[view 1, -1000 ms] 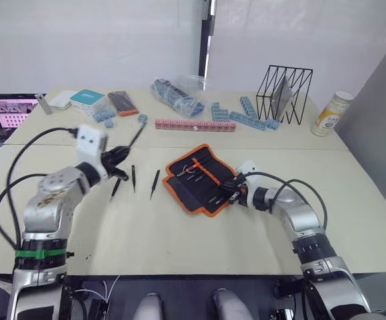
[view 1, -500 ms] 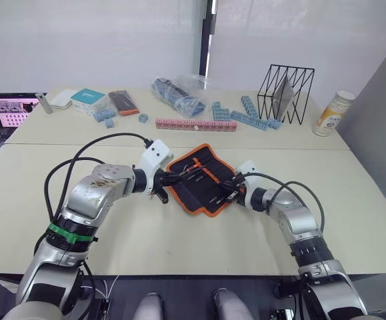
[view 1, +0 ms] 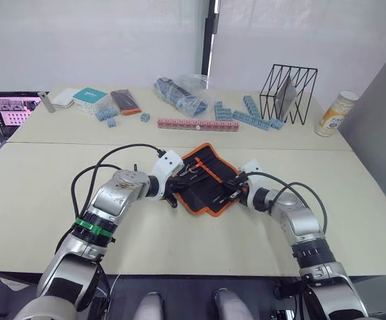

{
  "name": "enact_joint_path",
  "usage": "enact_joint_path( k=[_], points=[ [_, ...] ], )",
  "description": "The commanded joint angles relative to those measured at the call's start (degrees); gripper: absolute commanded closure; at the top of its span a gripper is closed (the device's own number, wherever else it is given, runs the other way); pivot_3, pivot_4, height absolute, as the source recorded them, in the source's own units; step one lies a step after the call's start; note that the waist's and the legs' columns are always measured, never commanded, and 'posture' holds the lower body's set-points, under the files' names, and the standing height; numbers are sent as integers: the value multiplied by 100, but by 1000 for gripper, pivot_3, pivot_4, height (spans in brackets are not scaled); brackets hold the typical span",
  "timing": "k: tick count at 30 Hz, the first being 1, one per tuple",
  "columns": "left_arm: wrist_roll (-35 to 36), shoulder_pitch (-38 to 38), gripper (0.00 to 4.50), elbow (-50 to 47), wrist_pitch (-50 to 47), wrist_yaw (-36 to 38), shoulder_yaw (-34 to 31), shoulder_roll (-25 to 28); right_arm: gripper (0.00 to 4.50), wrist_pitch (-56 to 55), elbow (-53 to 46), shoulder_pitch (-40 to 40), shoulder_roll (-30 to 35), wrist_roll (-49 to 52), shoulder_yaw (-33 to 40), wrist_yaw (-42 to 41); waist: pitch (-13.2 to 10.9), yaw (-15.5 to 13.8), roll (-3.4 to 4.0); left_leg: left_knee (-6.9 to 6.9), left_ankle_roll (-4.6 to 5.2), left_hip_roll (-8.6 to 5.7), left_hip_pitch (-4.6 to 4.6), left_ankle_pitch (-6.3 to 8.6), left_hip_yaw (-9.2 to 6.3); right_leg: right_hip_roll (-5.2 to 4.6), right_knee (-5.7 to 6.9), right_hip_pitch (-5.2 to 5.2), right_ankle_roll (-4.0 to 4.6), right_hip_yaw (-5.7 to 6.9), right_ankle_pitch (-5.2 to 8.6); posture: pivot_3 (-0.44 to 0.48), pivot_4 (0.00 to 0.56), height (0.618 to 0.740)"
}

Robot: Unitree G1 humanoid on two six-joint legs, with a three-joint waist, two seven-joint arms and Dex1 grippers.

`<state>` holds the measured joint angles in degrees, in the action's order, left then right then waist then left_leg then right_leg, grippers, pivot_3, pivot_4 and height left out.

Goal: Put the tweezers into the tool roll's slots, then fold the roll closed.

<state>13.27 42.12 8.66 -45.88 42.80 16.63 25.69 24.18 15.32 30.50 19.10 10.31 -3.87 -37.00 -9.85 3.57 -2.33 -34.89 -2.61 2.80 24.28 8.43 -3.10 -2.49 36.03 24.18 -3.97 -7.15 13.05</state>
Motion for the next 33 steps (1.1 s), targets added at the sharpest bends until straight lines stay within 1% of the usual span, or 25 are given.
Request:
enact_joint_path(
  k=[1,13,27,33],
  points=[
    [-116,166,4481,10,146,76,65,-122,4500,111,-62,-113,80,-32,88,101,0,-4,0,1,0,0,0,0,-1,0,0,0,0,0,0,0,150,740],
    [-347,161,4481,51,40,101,90,-151,4500,164,-86,-122,49,-28,60,124,0,-3,0,2,0,0,0,0,-2,0,1,0,-3,0,-1,0,150,740],
    [-338,33,4481,-278,-291,158,97,-154,4500,105,80,-21,-40,-60,-16,97,0,30,0,2,0,0,-2,0,-1,0,2,-1,-3,0,-1,0,150,740],
    [-458,214,4481,58,-78,-28,37,-392,4500,109,64,-45,-54,-59,-31,93,0,26,0,0,1,0,-1,0,-2,0,3,-2,-3,0,-1,0,150,740]
  ],
)
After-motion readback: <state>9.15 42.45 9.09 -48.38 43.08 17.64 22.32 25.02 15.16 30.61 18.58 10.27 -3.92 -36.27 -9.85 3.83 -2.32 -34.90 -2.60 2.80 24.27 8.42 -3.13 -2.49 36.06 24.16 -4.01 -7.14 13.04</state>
